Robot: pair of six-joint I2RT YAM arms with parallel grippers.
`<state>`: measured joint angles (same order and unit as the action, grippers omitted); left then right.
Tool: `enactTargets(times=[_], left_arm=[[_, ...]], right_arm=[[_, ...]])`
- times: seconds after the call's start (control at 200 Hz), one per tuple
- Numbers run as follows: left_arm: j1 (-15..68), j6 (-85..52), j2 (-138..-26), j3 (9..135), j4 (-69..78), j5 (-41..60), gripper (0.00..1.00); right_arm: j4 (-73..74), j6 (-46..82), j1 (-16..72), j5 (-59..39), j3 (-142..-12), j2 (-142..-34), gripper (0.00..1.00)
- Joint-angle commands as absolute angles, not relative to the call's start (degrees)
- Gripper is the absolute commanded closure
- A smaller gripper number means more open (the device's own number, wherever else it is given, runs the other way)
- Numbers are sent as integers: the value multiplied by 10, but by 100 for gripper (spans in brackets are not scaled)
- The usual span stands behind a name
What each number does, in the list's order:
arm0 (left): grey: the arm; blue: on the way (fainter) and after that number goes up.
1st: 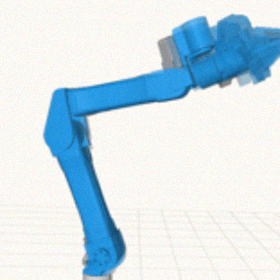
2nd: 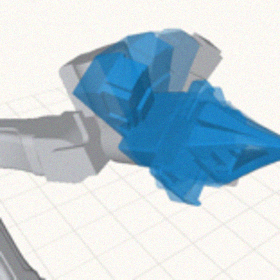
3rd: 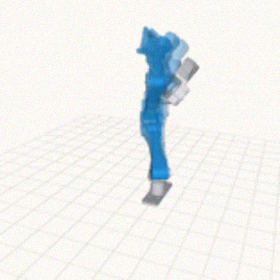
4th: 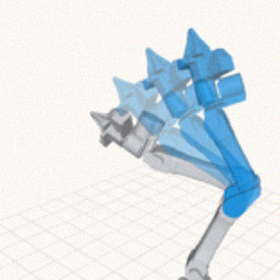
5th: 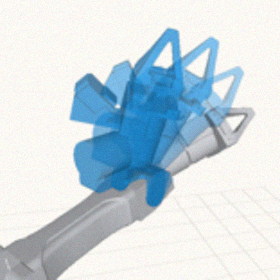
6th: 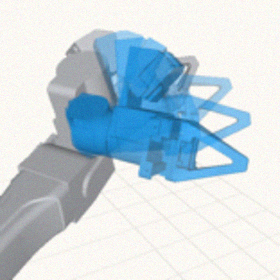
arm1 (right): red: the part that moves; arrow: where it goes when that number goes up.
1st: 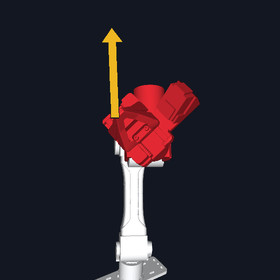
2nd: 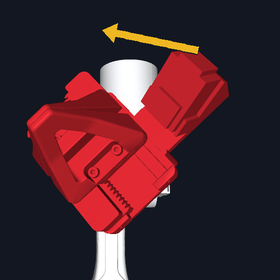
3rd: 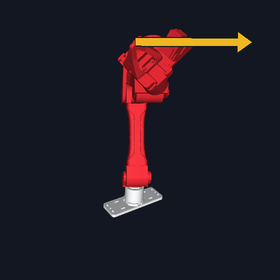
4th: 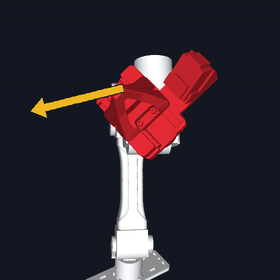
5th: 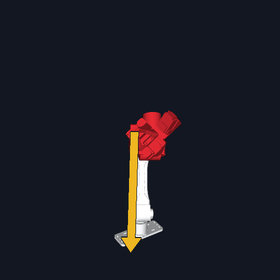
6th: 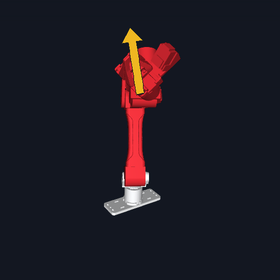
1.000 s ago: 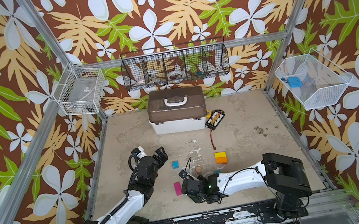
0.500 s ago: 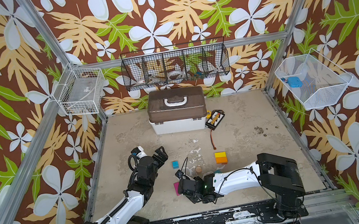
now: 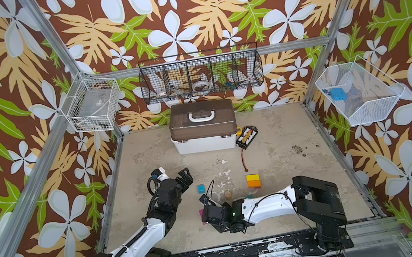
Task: Build the wood block tower
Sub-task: 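Lift the red arch block and carry it toward the stack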
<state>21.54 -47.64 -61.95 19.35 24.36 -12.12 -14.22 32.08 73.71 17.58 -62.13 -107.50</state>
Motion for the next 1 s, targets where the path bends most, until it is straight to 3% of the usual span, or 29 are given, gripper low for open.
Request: enactTargets(times=[0.0, 0.28, 0.741, 0.996], left_arm=[[215, -469, -606, 197, 242, -138, 4], [215, -459, -549, 169, 258, -154, 3], [214, -456, -504, 146, 278, -153, 0], [215, -456, -506, 154, 267, -154, 0]], right_arm=[[-177, 332, 737, 189, -615, -1051, 79], [-189, 346, 718, 213, -587, -950, 83], [-249, 414, 532, 195, -550, -809, 89], [-266, 448, 500, 225, -510, -772, 90]])
